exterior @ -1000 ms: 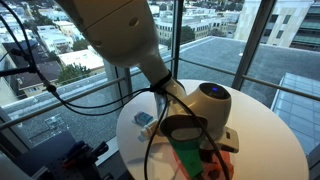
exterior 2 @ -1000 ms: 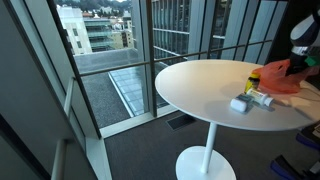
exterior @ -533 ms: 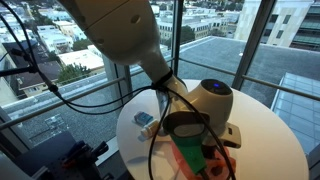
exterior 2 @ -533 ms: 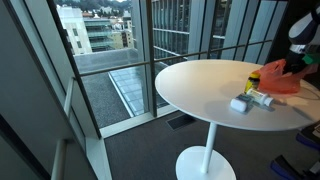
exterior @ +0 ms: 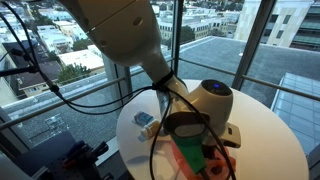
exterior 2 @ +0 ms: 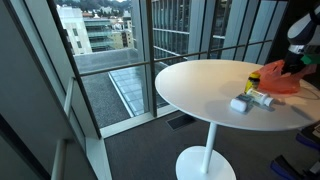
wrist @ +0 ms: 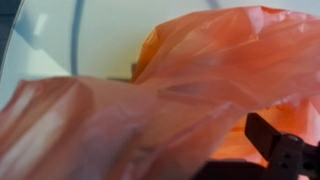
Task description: Remove the white bottle from the orange plastic bag
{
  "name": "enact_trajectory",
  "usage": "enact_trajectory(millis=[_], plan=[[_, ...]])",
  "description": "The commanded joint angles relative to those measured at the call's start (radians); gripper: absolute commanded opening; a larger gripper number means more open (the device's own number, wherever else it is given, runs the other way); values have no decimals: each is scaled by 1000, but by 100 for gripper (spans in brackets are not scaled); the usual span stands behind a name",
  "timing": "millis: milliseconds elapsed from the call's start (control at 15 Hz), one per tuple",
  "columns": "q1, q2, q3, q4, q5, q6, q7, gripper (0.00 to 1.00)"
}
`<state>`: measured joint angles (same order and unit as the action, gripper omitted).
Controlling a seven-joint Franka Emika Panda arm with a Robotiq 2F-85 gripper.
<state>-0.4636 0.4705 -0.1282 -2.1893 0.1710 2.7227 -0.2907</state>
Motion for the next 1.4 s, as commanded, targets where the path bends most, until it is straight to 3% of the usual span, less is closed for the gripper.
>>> enact_trajectory(millis=[0,667,800,1133,1200,1333], plan=[[-33,24,23,27,26,-3,-33,100],[-43,38,20,29,20,-3,-25,100],[-38,40,18,29,16,0,-20,72],[-28,3,13,6,7,3,-18,32],[-25,-9,13,-1,6,5,-18,26],[-20,-35,13,-16,4,10,-19,25]])
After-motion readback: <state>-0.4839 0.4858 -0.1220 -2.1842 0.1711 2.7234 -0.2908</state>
